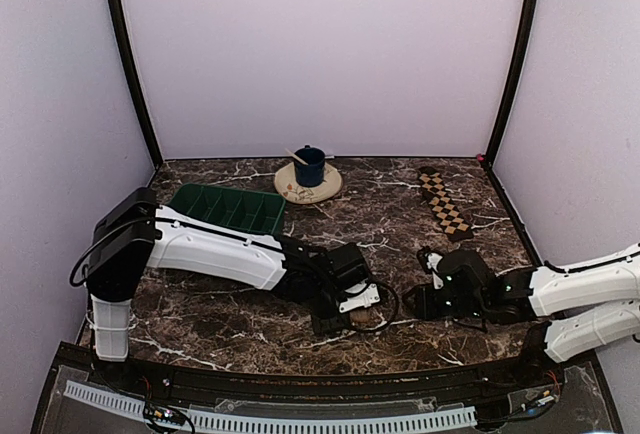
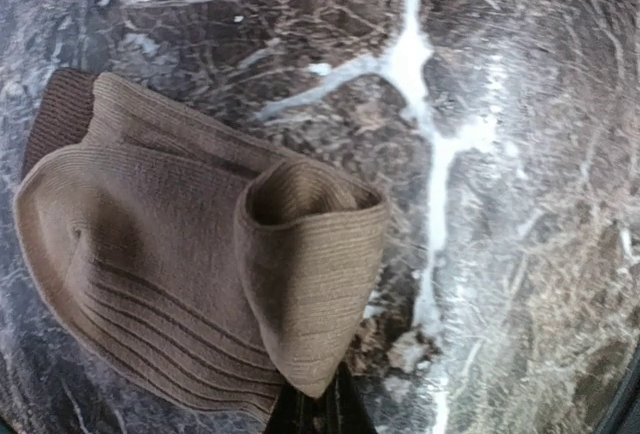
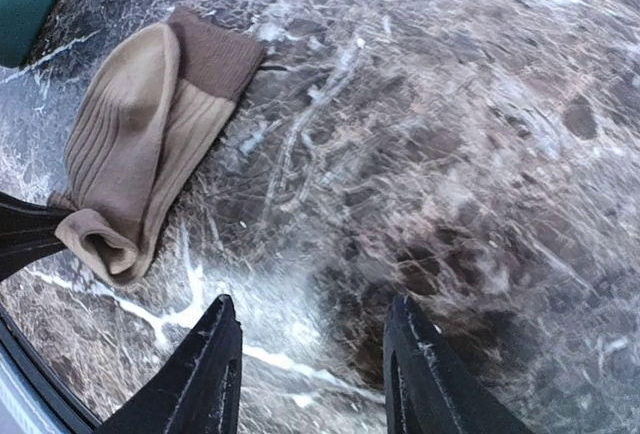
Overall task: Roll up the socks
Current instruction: Roll the sock at the center of the board.
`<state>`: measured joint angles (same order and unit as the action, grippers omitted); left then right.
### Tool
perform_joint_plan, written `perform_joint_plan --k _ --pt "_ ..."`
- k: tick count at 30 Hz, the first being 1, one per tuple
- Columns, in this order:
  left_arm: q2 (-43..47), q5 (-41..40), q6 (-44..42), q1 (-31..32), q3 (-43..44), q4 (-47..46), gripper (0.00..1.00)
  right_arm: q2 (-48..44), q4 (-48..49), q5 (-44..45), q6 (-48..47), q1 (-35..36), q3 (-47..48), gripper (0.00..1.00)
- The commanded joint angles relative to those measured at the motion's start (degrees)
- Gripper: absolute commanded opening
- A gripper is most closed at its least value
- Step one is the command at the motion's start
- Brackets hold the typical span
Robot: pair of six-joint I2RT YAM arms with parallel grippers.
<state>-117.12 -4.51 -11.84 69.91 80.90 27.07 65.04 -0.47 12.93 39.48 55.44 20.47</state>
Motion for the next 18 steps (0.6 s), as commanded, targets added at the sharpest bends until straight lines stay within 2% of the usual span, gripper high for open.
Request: perform_joint_plan --k 1,8,18 --pt "-2.6 12.6 -1.7 -1.4 1.5 8.6 0.0 -4.3 1.8 1.3 -0.9 -0.2 -2.5 0.45" --pt "-5.7 22.3 -2.9 -4.7 7.0 14.1 0.0 -5.4 4.0 -1.0 -5.1 2.2 -3.5 0.46" --pt "-10.5 32.2 -4.9 -8.8 12.7 19.6 0.0 0.0 4.9 5.2 -11.1 12.7 -0.4 0.46"
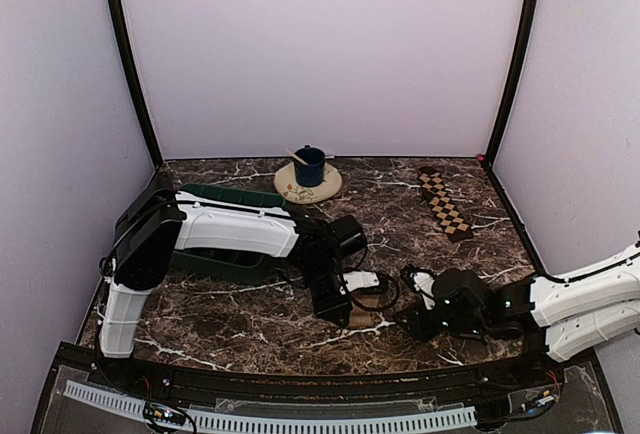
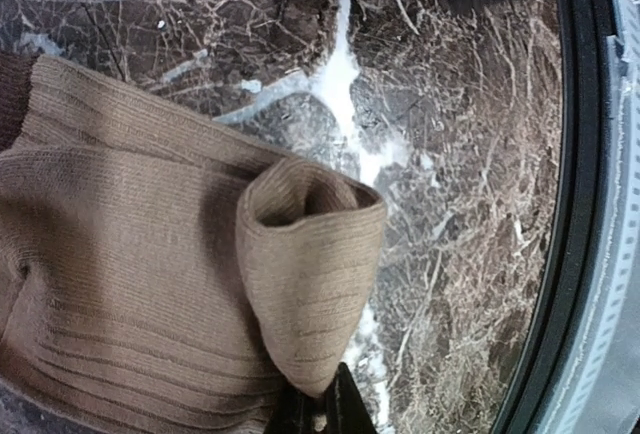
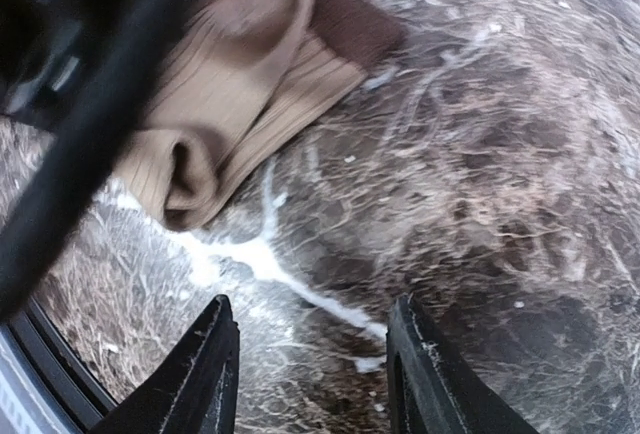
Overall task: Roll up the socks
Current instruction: Roll the sock at the center of the board.
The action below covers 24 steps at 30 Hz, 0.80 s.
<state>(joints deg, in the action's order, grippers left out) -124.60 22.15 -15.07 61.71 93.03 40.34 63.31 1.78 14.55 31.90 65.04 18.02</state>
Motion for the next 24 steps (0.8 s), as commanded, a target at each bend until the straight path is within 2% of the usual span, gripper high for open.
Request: perform_joint_plan --k 1,11,24 --pt "-3.2 5.9 -1.9 -0.8 0.8 6.5 0.0 2.3 2.9 4.2 -4.3 4.1 2.4 0.47" --pt "-4.6 7.8 -2.7 -1.4 1.6 7.5 0.0 9.4 1.7 11.5 -16.5 12.3 8.8 0.47" --pt "-5.7 8.3 -4.2 -2.2 2.1 8.2 0.0 17.4 1.9 10.4 -25.1 14.8 13.7 0.51"
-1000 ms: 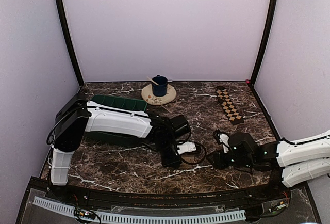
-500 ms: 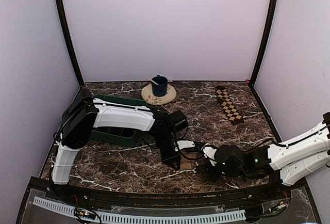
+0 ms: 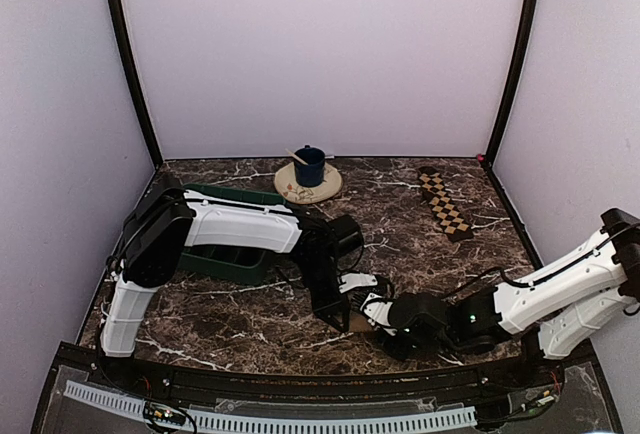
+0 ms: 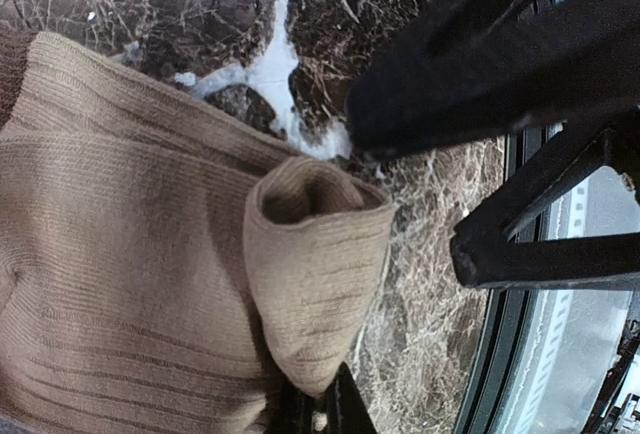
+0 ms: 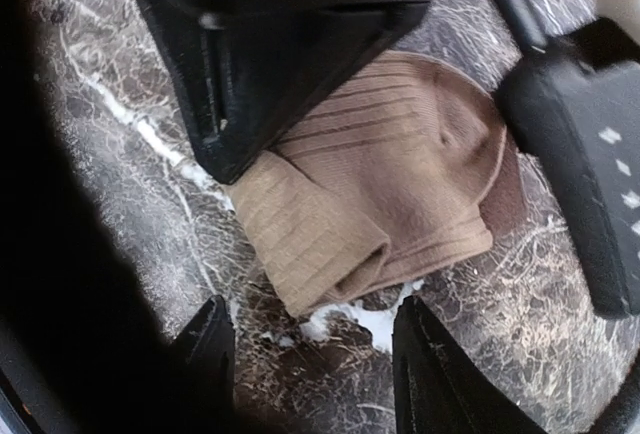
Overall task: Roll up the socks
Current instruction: Roll the sock at the center of the board.
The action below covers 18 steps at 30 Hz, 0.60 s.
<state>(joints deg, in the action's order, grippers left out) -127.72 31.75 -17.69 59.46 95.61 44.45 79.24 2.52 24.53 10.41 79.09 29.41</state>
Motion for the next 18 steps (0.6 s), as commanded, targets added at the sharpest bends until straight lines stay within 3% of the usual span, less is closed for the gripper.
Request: perform_joint_plan --k 1,8,18 --pt "-2.6 -1.2 -1.7 0.0 -0.4 4.2 0.0 1.9 1.2 0.3 -4.1 0.7 2.6 0.52" --pt "-2.9 -1.2 -2.1 0.0 -0.2 4.6 0.0 4.7 1.6 1.1 -7.7 0.7 4.3 0.58" --pt "-3.2 -1.0 -2.3 0.0 -0.3 4.9 0.0 7.0 3.5 2.2 -11.0 -0.9 5.1 0.6"
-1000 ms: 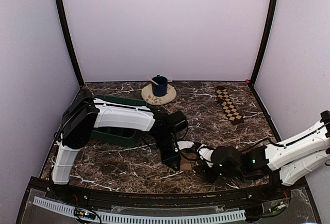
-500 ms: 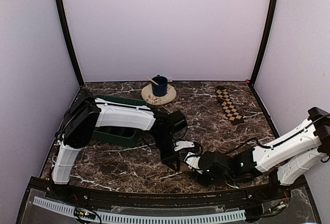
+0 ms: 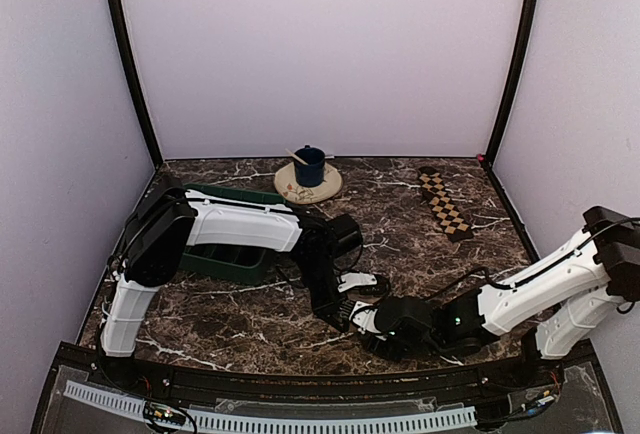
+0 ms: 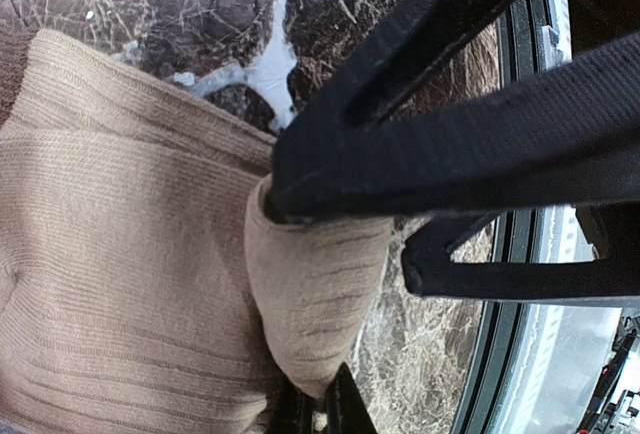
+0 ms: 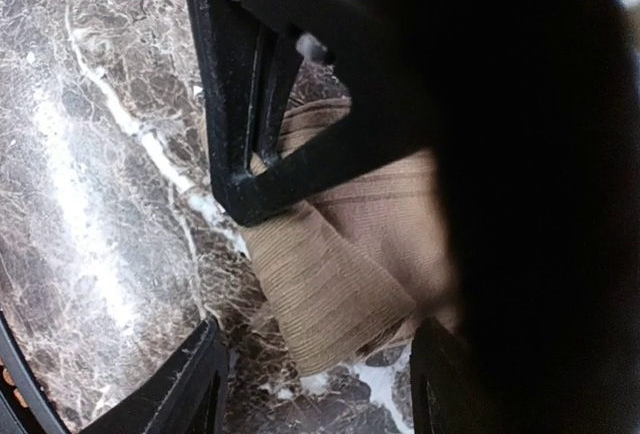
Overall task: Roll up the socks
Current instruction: Roll the sock at the center of the board.
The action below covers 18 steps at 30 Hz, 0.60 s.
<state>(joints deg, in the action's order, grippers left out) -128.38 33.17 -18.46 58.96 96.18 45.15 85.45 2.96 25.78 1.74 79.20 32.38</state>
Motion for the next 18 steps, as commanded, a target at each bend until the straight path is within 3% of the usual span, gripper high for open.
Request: perform_joint_plan --k 1,9,18 --pt "-2.6 -2.4 -1.6 0.5 -0.9 4.2 0.0 0.8 3.3 0.7 -2.7 -1.4 2.1 0.59" --pt "-2.8 -2.9 -1.5 0.5 -1.0 4.3 0.0 1.5 4.7 -3.2 -5.1 -4.6 2.8 0.57" --pt "-2.8 -3.3 -1.6 0.5 -1.0 4.1 0.0 3.6 3.7 -8.3 -4.9 -6.9 3.1 0.48"
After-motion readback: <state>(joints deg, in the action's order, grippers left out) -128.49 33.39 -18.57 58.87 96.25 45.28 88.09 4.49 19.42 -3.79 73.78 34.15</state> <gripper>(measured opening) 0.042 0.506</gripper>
